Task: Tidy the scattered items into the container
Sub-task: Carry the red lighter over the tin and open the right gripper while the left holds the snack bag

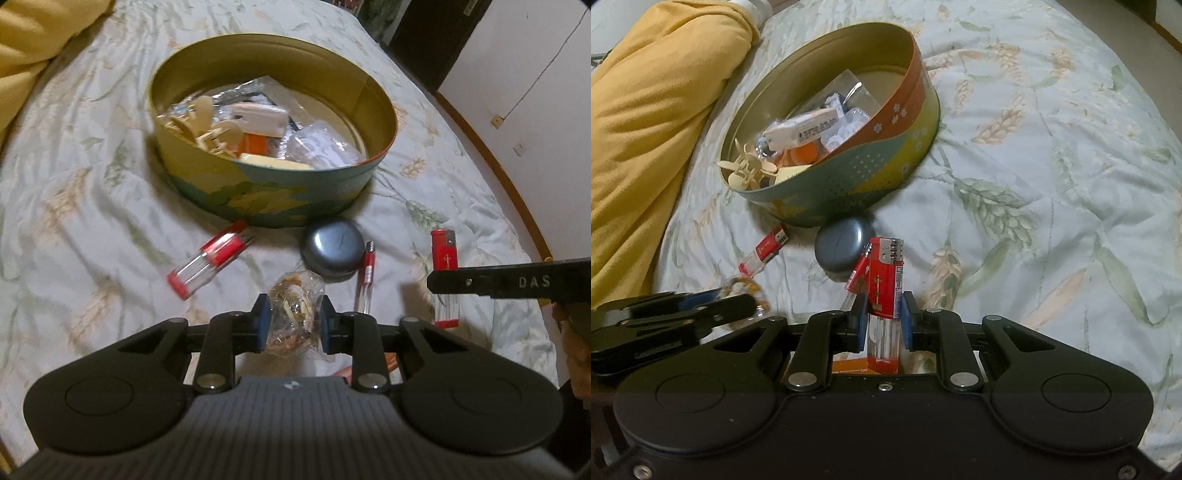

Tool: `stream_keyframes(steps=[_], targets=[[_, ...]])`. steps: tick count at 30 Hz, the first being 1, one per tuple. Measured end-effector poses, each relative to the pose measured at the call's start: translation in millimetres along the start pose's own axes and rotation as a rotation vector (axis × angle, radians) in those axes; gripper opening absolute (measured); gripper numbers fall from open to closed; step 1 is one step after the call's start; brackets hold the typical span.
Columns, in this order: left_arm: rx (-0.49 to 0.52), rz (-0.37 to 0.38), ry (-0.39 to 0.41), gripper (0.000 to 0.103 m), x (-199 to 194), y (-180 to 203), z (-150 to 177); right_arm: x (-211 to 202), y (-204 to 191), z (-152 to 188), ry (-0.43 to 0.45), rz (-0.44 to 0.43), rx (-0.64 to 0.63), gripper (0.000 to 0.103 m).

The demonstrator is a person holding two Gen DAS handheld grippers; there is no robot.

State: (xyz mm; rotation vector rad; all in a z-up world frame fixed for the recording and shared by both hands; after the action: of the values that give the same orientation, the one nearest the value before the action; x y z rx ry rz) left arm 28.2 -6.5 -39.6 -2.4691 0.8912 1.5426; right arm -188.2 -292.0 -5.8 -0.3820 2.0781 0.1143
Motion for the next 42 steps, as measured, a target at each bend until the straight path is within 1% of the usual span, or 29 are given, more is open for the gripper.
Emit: stream_keyframes(steps=[4,6,8,12,15,19,22,25,29,42], targets=[[0.001,-0.028,0.006,0.03,-3.9,-7.7,9.2,1.4,-3.9,2.4,-0.004,0.008,-0.025,0.018],[-0.003,-0.026,0.014,0.03,-4.0,-10.7,13.9,2.1,-6.2,3.9,-0.005,0.016,-0.038,0.018],[-0.017,-0.009,0.011,0.03,-3.6,-13.6,16.8,2.9,-8.1,5.4,-0.01,0.03,-0.049,0.018],[-0.003,-0.003,0.028,0.03,-4.8,-14.5,15.3,-0.1,-14.2,7.1,0.004,0.057,-0.078,0.018],[-0.021,0.033,0.045,0.03,-6.9,-15.4,11.8,-5.2,-16.8,7.0,0.018,0.067,-0.088,0.018],[0.001,0.053,0.064,0.03,-9.7,-10.9,9.5,-12.2,-16.8,5.1,0.026,0.091,-0.09,0.018],[-0.001,0.073,0.07,0.03,-10.1,-11.0,8.1,-16.6,-19.0,0.7,0.03,0.109,-0.1,0.018],[-0.005,0.081,0.076,0.03,-10.5,-13.4,6.4,-20.1,-23.8,-6.9,0.038,0.12,-0.118,0.018],[-0.01,0.086,0.083,0.03,-11.8,-15.7,4.7,-29.0,-37.5,-22.2,0.057,0.112,-0.147,0.018],[0.008,0.075,0.099,0.03,-15.8,-17.0,2.5,-51.3,-95.3,-87.4,0.144,0.09,-0.25,0.018]])
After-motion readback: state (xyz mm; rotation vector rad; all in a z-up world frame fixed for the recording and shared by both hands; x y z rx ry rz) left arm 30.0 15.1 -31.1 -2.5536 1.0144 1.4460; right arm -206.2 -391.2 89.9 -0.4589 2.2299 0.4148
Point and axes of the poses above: each gripper's, at about its wrist camera, not at the fingertips, and x roughly the way its jaws point, y to its right, z to its underside, the point moved 4 cm from there along x, roughly the way its jaws point, and after that the axes turned 3 degrees about -z, right-handed, at the moved point
